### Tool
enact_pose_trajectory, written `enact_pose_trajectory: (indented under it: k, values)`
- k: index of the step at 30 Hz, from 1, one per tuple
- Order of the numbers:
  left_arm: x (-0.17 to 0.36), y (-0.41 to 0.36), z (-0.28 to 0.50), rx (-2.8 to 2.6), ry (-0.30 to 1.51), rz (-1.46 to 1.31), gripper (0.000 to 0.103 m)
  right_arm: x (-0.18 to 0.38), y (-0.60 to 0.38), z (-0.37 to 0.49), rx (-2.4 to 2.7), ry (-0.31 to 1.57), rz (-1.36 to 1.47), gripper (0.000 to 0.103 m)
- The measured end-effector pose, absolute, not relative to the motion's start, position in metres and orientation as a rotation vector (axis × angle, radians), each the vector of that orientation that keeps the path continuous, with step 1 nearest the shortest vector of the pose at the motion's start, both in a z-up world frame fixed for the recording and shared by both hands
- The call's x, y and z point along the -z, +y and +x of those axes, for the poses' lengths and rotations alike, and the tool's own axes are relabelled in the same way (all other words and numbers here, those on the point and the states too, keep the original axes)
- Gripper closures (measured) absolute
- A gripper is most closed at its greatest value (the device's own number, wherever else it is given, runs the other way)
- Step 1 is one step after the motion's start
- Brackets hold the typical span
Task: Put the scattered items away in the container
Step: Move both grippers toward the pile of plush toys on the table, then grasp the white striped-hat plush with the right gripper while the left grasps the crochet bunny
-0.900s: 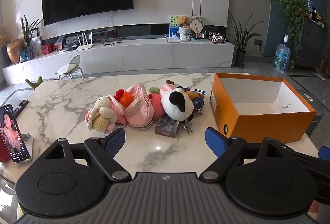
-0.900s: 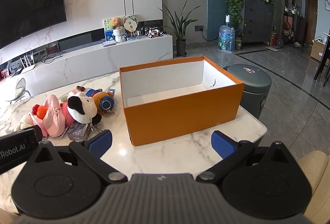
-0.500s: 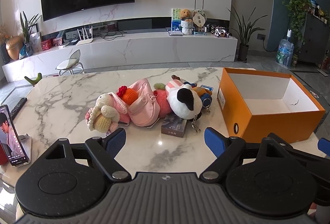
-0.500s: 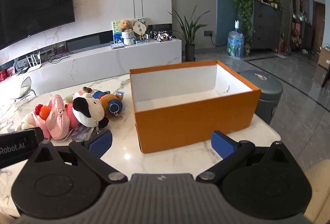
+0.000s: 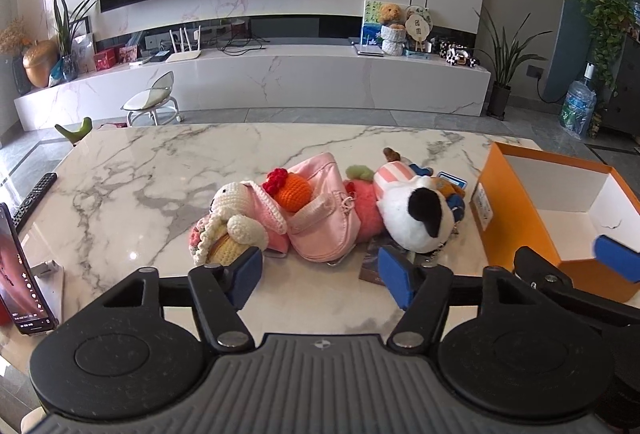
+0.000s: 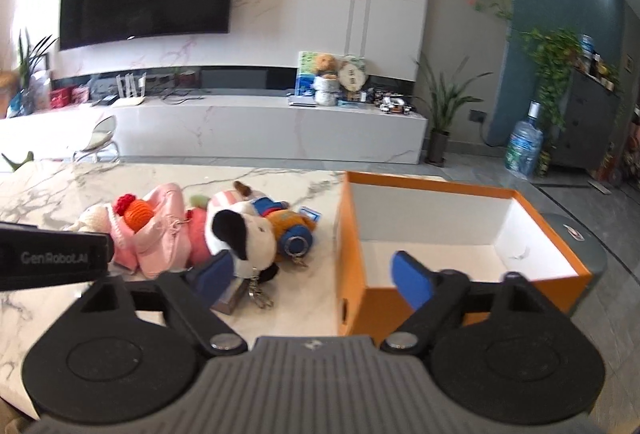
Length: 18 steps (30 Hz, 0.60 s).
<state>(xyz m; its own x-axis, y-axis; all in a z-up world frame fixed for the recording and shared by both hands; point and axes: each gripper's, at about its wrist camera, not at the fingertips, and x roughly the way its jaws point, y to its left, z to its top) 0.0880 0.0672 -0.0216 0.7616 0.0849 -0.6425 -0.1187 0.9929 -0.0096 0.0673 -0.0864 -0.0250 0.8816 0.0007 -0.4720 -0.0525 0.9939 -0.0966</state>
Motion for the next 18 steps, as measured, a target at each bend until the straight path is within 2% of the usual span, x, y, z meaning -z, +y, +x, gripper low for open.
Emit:
enact_pose_trajectory:
  k: [6,9,13,17,18]
  values:
    - [0.034,0.081,0.116,-0.111,0.736,-0.063,0.050,0.037,-0.067,0.101,-0.127,0.538,-0.123,0.046]
    - [0.041,0.085,0.132,-0.103,0.752,-0.067,0.055,0.045,-0.058,0.121,-0.164,0.564,-0.133,0.047]
    - [0.052,0.089,0.158,-0.094,0.769,-0.085,0.055,0.056,-0.048,0.148,-0.205,0.594,-0.150,0.047]
    - [0.061,0.092,0.184,-0.071,0.781,-0.107,0.051,0.064,-0.041,0.175,-0.216,0.598,-0.190,0.035]
    - [0.064,0.092,0.191,-0.060,0.788,-0.114,0.050,0.066,-0.040,0.182,-0.220,0.604,-0.198,0.035]
